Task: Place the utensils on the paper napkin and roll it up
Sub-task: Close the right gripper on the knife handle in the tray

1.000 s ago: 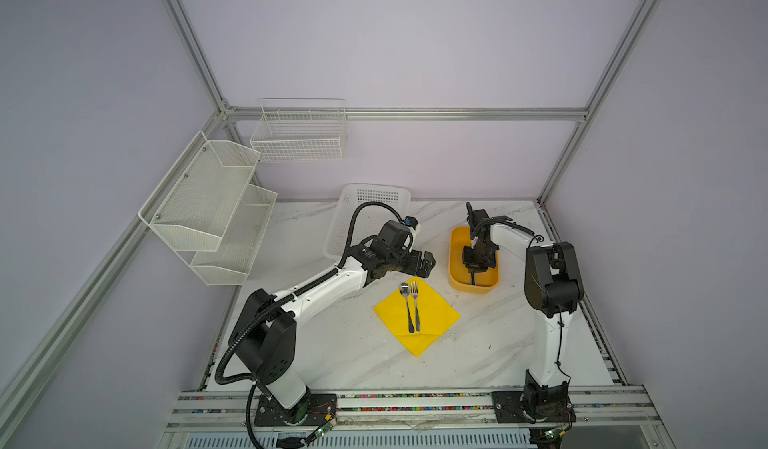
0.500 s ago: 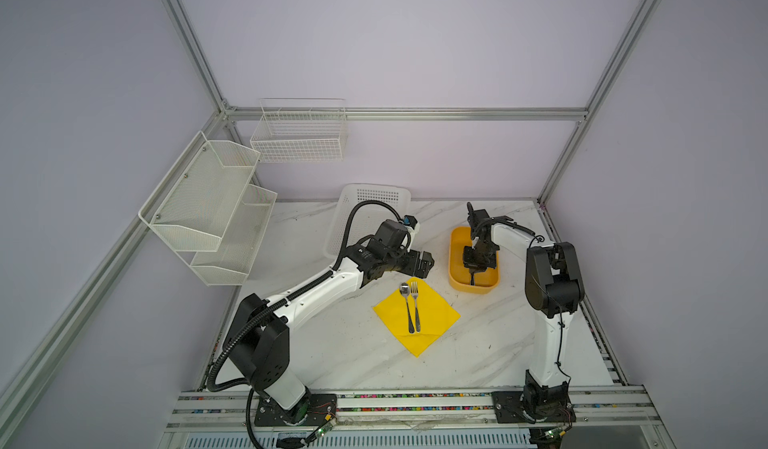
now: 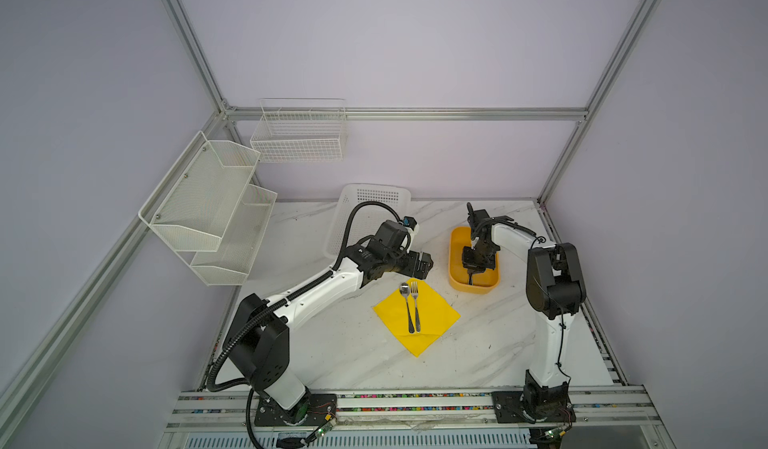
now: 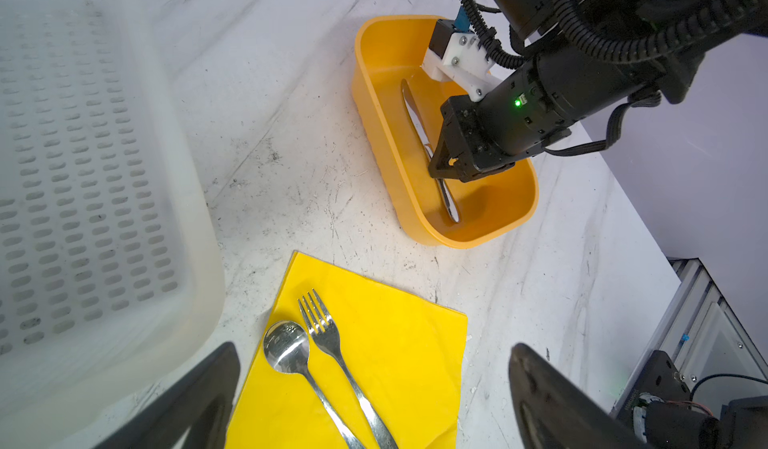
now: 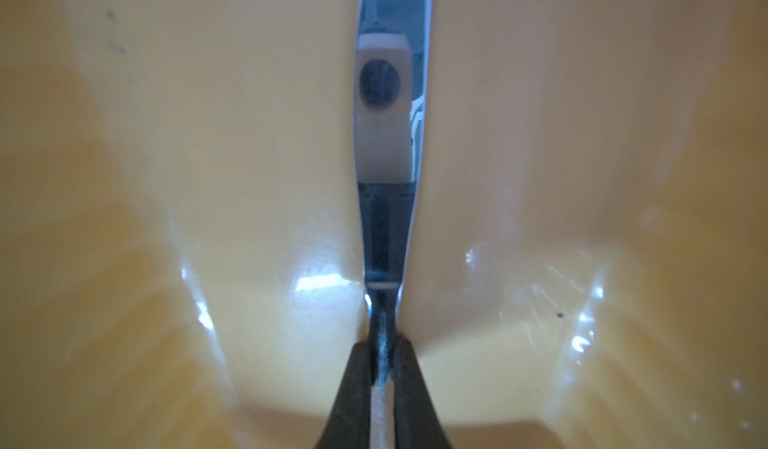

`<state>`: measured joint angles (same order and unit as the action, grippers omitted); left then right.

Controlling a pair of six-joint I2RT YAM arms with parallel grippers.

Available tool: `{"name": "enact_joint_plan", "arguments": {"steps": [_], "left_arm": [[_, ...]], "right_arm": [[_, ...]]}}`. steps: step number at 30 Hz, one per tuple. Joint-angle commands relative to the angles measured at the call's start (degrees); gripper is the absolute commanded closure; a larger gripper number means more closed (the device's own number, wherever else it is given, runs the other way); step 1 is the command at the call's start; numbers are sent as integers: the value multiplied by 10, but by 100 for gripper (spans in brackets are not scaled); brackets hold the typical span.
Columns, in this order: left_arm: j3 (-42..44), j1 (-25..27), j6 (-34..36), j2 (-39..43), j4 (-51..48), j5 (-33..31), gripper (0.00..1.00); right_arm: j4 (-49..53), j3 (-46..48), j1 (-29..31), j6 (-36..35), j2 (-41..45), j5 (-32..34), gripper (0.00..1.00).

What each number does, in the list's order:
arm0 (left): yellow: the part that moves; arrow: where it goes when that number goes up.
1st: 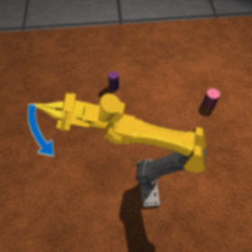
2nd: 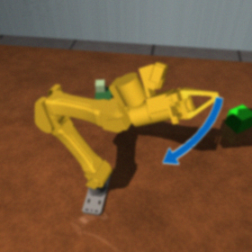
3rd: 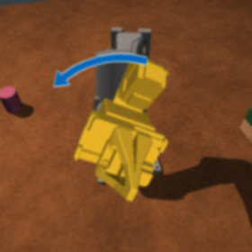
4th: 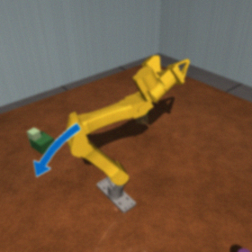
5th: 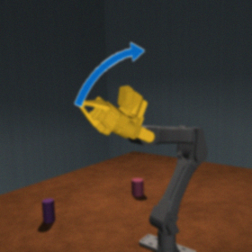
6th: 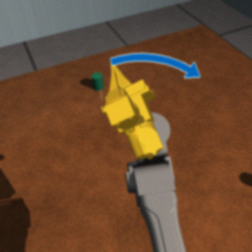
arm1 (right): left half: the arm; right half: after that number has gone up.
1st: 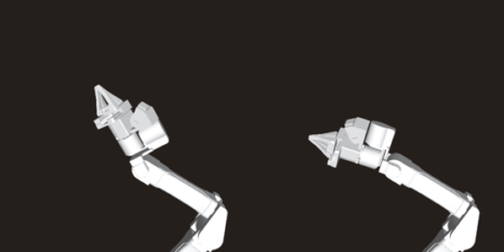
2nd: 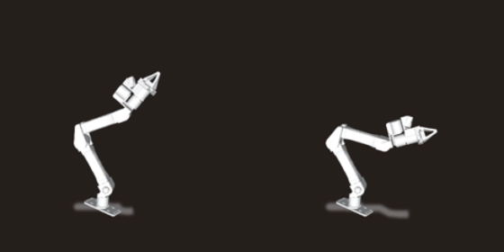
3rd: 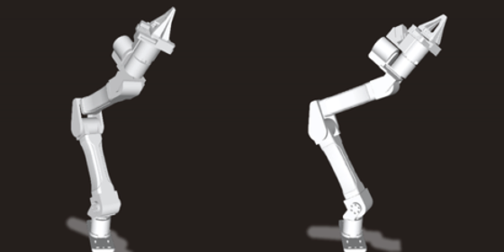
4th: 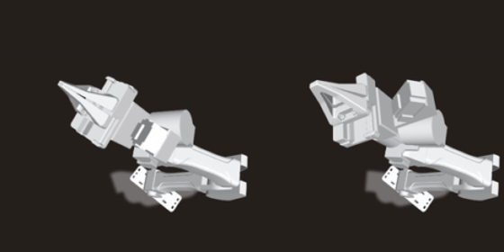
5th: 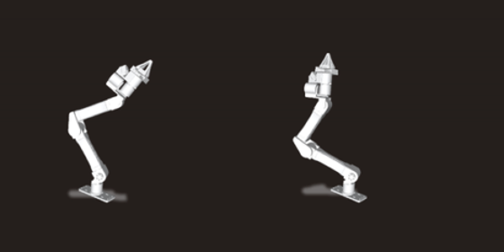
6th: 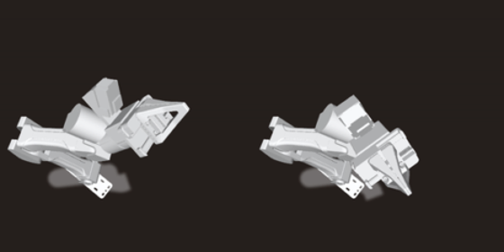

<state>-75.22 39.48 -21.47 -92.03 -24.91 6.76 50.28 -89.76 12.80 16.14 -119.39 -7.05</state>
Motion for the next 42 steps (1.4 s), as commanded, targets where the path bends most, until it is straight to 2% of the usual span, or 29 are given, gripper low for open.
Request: {"name": "enact_joint_plan", "arguments": {"steps": [1,26,42], "left_arm": [[13,-3,-1,31,11,-1,0],[-1,-3,-1,18,10,10,0],[-4,-3,4,23,-1,1,0]], "right_arm": [[33,-20,3,-6,17,10,95],[40,-64,3,-16,20,8,94],[24,-86,5,-37,-62,51,94]]}}
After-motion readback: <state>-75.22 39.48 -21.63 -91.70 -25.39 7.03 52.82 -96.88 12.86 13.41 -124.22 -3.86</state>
